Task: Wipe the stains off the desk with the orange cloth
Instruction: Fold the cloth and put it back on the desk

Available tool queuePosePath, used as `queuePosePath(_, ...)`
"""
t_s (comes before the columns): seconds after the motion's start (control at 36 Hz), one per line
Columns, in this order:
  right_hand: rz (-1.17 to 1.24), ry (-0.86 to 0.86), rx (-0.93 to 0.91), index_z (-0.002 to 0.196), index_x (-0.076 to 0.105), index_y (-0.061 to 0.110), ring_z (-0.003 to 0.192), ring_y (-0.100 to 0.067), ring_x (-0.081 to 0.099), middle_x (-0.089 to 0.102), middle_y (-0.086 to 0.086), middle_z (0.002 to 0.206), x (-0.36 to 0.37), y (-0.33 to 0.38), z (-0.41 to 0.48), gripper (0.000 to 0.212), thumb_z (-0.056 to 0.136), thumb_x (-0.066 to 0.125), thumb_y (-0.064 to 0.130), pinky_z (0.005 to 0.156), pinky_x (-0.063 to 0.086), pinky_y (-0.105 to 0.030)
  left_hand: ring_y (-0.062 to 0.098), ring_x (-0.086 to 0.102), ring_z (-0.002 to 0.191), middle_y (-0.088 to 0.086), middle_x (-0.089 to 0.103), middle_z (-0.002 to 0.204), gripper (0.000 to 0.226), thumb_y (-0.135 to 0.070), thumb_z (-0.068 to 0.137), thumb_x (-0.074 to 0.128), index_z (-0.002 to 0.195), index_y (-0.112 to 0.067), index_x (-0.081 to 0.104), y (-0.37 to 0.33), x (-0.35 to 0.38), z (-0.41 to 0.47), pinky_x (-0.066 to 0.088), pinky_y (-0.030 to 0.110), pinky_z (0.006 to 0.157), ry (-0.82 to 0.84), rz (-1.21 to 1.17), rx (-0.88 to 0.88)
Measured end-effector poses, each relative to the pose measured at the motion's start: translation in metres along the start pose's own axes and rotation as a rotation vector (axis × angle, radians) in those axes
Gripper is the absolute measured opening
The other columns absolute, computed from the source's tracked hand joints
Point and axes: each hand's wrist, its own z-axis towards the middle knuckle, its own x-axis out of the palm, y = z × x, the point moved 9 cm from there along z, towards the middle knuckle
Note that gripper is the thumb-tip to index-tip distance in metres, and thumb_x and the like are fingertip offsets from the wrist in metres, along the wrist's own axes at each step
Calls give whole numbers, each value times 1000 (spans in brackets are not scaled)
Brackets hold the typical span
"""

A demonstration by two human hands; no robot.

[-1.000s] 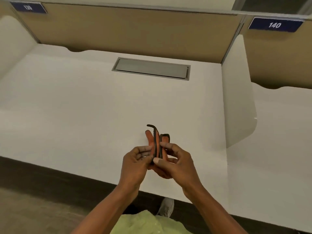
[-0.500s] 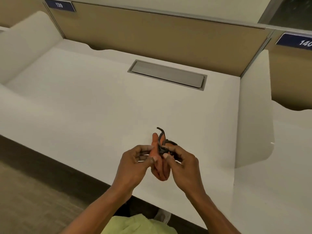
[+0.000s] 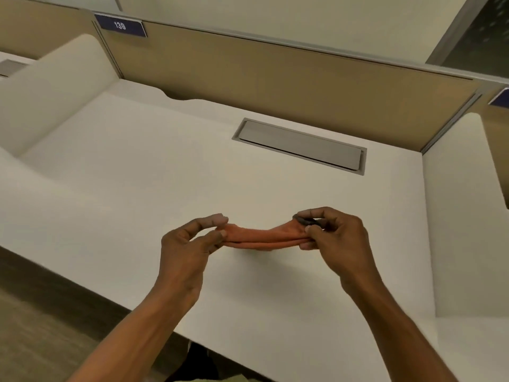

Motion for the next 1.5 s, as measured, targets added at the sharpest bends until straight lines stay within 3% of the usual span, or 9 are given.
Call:
queuePosePath(0.11, 90, -30, 49, 95, 85, 24, 78, -25, 82, 83, -5, 86, 38, 33, 38, 30, 91, 72, -3, 85, 68, -48, 25, 82, 109, 12, 85, 108, 19, 7, 93, 77, 105, -4, 86, -35, -27, 51, 57, 48, 112, 24, 19, 40)
queuePosePath(0.42, 352, -138, 166, 95, 81, 5, 72, -25, 79, 76, -16, 98, 152, 105, 174, 29, 89, 59, -14, 70, 68, -31, 28, 81, 105, 8, 86, 96, 12, -1, 87, 85, 95, -10, 88, -140, -61, 243, 60, 51, 108, 79, 209, 228)
queuePosePath(0.64, 446, -259, 106, 89, 80, 14, 77, -28, 81, 79, -13, 96, 184, 132, 249, 29, 86, 63, -10, 74, 68, -37, 13, 81, 91, -10, 84, 92, 20, -6, 87, 80, 91, -25, 86, -206, -35, 345, 63, 25, 84, 131, 364, 452)
queuePosePath(0.81, 372, -346, 204, 93, 77, 12, 76, -29, 79, 79, -19, 97, 229, 69, 255, 29, 86, 67, -14, 79, 69, -49, 3, 80, 82, -10, 84, 89, 18, -3, 86, 79, 88, -20, 85, -147, -47, 384, 56, 13, 77, 166, 513, 390)
queuePosePath(1.0, -227, -280, 393, 98, 80, 24, 94, -29, 77, 81, -3, 98, 267, -19, 210, 26, 85, 69, 5, 89, 64, -45, 25, 77, 99, 4, 82, 106, 18, 3, 92, 66, 95, -9, 80, -41, -74, 392, 60, 40, 98, 299, 931, 256)
queuePosePath(1.17, -570, -222, 99, 124, 68, 23, 109, -28, 69, 65, -6, 124, 264, 11, 227, 31, 94, 69, 18, 90, 55, -40, 32, 58, 118, 4, 75, 111, 19, -28, 95, 78, 104, -11, 76, -52, -67, 392, 54, 49, 91, 276, 1227, 581)
queuePosePath(1.28, -725, -12, -118, 141, 56, 20, 129, -27, 55, 56, -6, 139, 288, 33, 247, 46, 96, 66, 28, 98, 54, -47, 35, 53, 134, 9, 70, 133, 41, -39, 98, 73, 125, -7, 69, -46, -48, 406, 47, 50, 107, 403, 1337, 631)
queuePosePath(1.39, -982, 247, -121, 148, 48, 16, 141, -33, 45, 42, -10, 158, 318, 21, 258, 58, 98, 68, 36, 102, 52, -49, 35, 24, 165, 13, 36, 174, 71, -56, 107, 57, 156, -5, 47, -24, -31, 420, 29, 48, 129, 553, 1488, 595)
queuePosePath(1.5, -1120, 302, -85, 151, 43, 7, 143, -38, 44, 32, -18, 166, 327, -1, 256, 62, 100, 68, 33, 103, 54, -51, 31, 4, 171, 14, 1, 184, 89, -63, 110, 42, 173, -6, 15, -2, -26, 429, 10, 44, 137, 667, 1641, 568)
